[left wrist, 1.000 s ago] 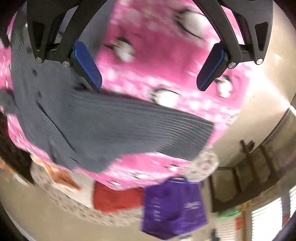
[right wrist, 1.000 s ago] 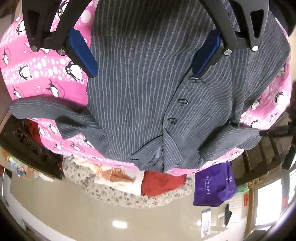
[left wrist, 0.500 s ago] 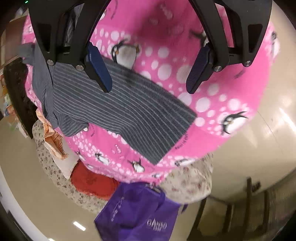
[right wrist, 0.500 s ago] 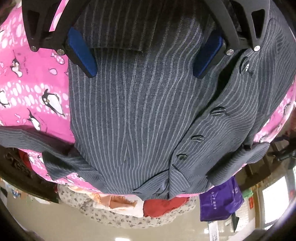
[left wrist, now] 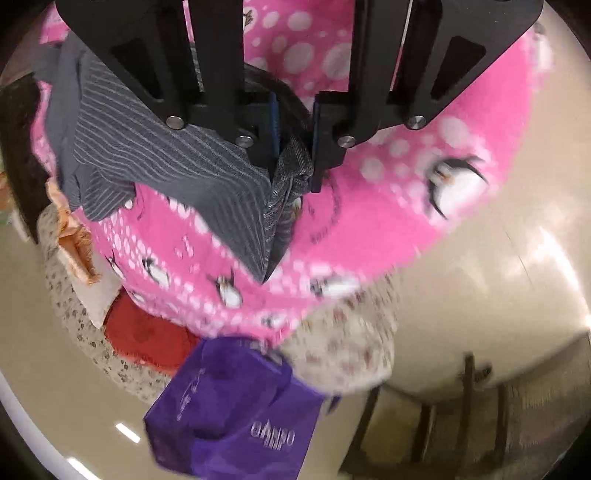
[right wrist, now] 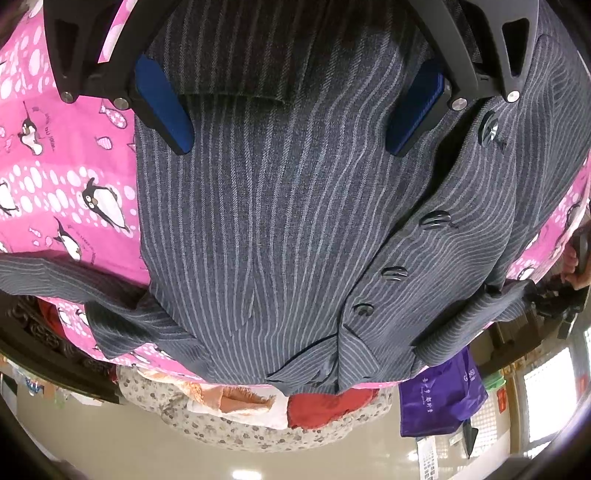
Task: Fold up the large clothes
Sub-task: 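Carry the held sleeve across the jacket front with the left tool, then open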
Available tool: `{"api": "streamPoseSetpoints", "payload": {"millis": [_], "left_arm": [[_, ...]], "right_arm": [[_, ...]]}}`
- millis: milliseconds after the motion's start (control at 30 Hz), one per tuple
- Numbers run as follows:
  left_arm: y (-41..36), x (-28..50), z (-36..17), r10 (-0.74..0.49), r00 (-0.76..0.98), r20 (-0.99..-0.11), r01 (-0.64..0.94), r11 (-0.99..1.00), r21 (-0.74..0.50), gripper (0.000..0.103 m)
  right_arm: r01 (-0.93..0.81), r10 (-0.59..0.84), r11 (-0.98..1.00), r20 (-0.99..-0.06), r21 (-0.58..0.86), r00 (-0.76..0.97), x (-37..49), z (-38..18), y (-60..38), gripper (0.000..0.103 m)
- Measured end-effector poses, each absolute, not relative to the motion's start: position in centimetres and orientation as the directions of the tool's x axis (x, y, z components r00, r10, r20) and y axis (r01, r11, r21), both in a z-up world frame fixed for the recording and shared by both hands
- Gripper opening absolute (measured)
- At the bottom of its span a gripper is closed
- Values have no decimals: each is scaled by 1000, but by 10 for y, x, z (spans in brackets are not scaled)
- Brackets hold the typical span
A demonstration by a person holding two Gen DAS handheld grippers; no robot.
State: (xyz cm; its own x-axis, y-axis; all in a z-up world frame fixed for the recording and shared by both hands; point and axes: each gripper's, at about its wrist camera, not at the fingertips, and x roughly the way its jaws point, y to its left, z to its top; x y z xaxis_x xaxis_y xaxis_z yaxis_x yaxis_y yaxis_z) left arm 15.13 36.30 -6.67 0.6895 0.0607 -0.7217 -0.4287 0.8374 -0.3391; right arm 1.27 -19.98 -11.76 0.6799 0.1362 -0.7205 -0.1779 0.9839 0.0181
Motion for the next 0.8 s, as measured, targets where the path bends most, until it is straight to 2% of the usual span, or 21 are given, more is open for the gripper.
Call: {"api": "streamPoseSetpoints", "payload": {"millis": [100,233,333,433,533,633,800], "left_arm": [[382,128,-27,201,730,-653,-489,821,-294,11],[437,94,18,357,720,-595,-611,734,-297,10],[459,84,37,366,717,-593,-613,736,-286,10],[440,91,45,341,728,-594,-562,793,-234,10],[392,107,49,252,773,-583,-462,853,-244,10],[323,136,54,128,813,-567,-323,911,-257,10],[163,186,52,-106,826,-553,-47,966,-255,10]], "right_arm": [[-178,137,984,-720,19,680,13,-118,-200,103],[-179,138,984,-720,19,680,13,-118,-200,103],[-179,139,984,-720,21,680,14,-118,-201,103],[-176,131,984,-752,20,646,19,-112,-203,103],[-125,70,992,-771,-13,633,18,-91,-214,103],[-61,8,997,-735,-46,678,8,-65,-237,103],[50,-113,993,-724,-108,680,-7,-48,-284,103]]}}
